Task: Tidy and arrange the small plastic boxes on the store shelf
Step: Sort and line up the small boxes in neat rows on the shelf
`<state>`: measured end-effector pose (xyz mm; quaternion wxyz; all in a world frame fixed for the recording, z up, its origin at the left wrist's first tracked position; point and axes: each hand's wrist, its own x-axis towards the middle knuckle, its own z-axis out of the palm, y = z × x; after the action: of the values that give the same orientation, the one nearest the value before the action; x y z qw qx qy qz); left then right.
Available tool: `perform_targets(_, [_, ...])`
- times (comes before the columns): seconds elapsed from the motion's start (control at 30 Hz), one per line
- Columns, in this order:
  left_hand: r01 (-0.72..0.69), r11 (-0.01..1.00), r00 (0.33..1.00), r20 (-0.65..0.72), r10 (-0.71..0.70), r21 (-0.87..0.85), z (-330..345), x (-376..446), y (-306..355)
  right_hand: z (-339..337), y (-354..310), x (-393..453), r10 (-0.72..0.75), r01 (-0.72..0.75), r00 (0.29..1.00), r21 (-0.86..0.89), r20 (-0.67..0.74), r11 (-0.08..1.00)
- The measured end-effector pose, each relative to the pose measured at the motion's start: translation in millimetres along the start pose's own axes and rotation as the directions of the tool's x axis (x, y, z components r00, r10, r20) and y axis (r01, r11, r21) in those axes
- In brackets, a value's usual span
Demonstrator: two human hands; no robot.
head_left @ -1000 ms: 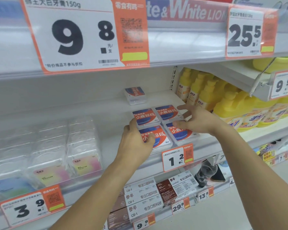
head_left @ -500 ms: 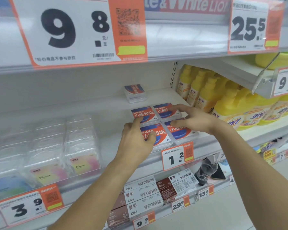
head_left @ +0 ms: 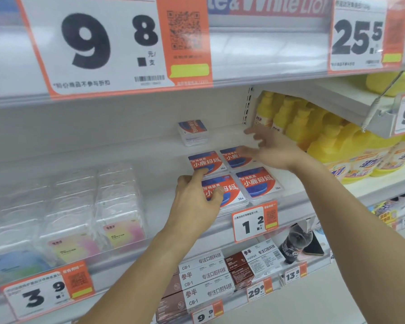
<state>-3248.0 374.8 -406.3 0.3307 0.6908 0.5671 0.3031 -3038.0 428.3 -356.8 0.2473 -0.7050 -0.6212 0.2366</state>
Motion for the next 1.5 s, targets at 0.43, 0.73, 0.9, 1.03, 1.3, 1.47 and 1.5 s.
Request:
perform_targets(0.43, [-0.011,0.999,1.0,-0.025,0.01,-0.039,-4.9,-9.5,-5.6,86.4,-81.4,142.0,0.152,-0.155,0.976,0.005,0.158,0.988])
perform_targets(0.73, [-0.09,0.982,0.943,-0.332,0.031,-0.164,-10.8,-11.2,13.1,37.3,-75.9,98.2,-0.056,0.065,0.998,0.507,-0.032,0.86])
perform_targets(0.9, [-0.275,0.935,0.868,-0.476,0.14,-0.224,-27.0,-12.4,24.9,-22.3,-59.6,14.1,-0.29,0.196,0.954,0.584,0.072,0.788])
perform_targets(1.03, [-0.226,0.836,0.974,-0.105,0.201,-0.5,-34.8,-15.2,29.4,-23.0,-47.4,-43.2,-0.348,0.113,0.908,0.665,0.233,0.738])
perform_targets(1.3, [-0.089,0.906,0.988,-0.15,0.028,-0.414,-46.0,-9.8,12.5,-26.0,-9.1,-75.2,-0.019,0.133,0.987,0.76,-0.157,0.636])
perform_targets(1.47, [0.033,0.805,0.999,0.022,-0.025,-0.592,-55.5,-3.9,18.8,-24.9,7.0,-81.9,-0.044,0.089,0.996,0.777,-0.078,0.623])
perform_targets(1.5, [0.061,0.793,0.998,0.036,-0.049,-0.606,-54.6,-3.3,18.9,-23.4,8.7,-81.4,-0.057,0.089,0.996,0.779,-0.068,0.621])
